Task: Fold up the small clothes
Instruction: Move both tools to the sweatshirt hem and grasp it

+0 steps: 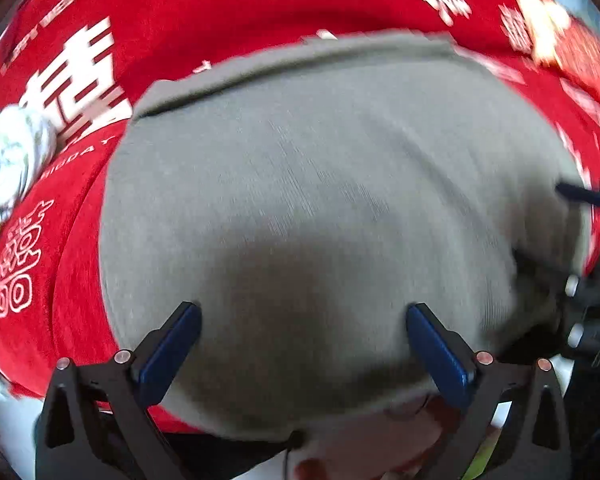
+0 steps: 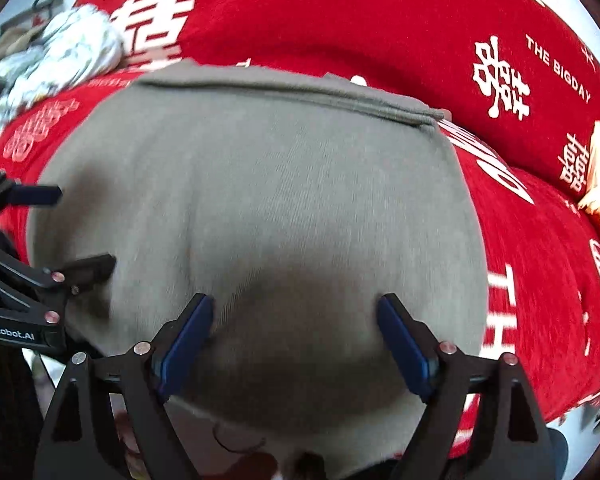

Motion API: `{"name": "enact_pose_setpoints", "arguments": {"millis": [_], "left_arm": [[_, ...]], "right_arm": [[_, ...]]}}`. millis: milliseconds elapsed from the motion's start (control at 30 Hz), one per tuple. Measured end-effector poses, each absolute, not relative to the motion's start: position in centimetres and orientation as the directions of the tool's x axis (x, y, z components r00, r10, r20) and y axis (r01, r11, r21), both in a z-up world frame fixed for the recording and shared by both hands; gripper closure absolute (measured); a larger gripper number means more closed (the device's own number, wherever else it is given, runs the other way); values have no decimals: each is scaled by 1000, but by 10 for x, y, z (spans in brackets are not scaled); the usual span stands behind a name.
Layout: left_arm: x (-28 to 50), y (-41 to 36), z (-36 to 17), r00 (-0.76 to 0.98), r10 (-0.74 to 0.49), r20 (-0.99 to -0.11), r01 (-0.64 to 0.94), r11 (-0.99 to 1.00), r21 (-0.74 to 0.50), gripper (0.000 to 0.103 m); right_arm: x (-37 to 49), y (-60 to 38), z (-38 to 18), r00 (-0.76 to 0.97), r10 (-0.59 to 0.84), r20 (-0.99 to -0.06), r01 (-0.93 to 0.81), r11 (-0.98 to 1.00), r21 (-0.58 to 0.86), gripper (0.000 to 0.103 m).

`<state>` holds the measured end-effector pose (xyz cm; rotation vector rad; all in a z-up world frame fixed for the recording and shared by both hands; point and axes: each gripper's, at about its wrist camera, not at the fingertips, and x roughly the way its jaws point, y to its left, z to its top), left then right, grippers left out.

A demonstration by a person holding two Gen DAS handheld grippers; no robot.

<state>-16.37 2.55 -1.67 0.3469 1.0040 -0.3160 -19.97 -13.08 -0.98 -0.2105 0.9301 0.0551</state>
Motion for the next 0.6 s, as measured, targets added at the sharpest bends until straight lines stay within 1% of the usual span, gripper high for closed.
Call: {"name": "enact_pose_setpoints", "arguments": {"millis": [33,100,200,267,300,367,400,467,567,600], "left_arm": [[-170,28,-20,495,-75,-866,411,898,157,0],[-175,39,-18,496,-73,-865,374,917,137,0],[-167,80,-16,461,-71,-885,204,979,28,0],[-155,107,-27,373,-65,-926,74,996,-40,0],[-151,116,-34,330,-79,-941,36,997,-71,0],[-145,136,-53,218,-213,-953,-36,974,-225,0],[-145,139,-58,193,-243,-951,-55,965,-257,0],[-144,136,-64,165,-264,-950,-45,961,-275,0],[-140,121,-73,102,-292,-951,18,956,-291,0],[-140,116,-74,93,-292,-952,42,956,-290,11]], "right_arm": [[-203,-132,-12,578,-51,-814,-143,976,-162,16],[-209,-137,-11,538,-64,-841,-144,975,-166,16],[-217,-160,-7,531,-74,-844,-46,992,-116,16],[-218,-182,-11,488,-89,-868,52,996,-73,16],[-217,-189,-14,463,-88,-882,87,995,-54,16],[-216,-205,-24,397,-54,-916,152,988,8,16],[-215,-207,-30,369,-26,-929,160,986,36,16],[-211,-206,-45,297,47,-954,139,986,92,16],[-204,-202,-63,231,74,-970,124,987,105,15],[-204,-203,-63,240,77,-968,133,985,112,16]]}}
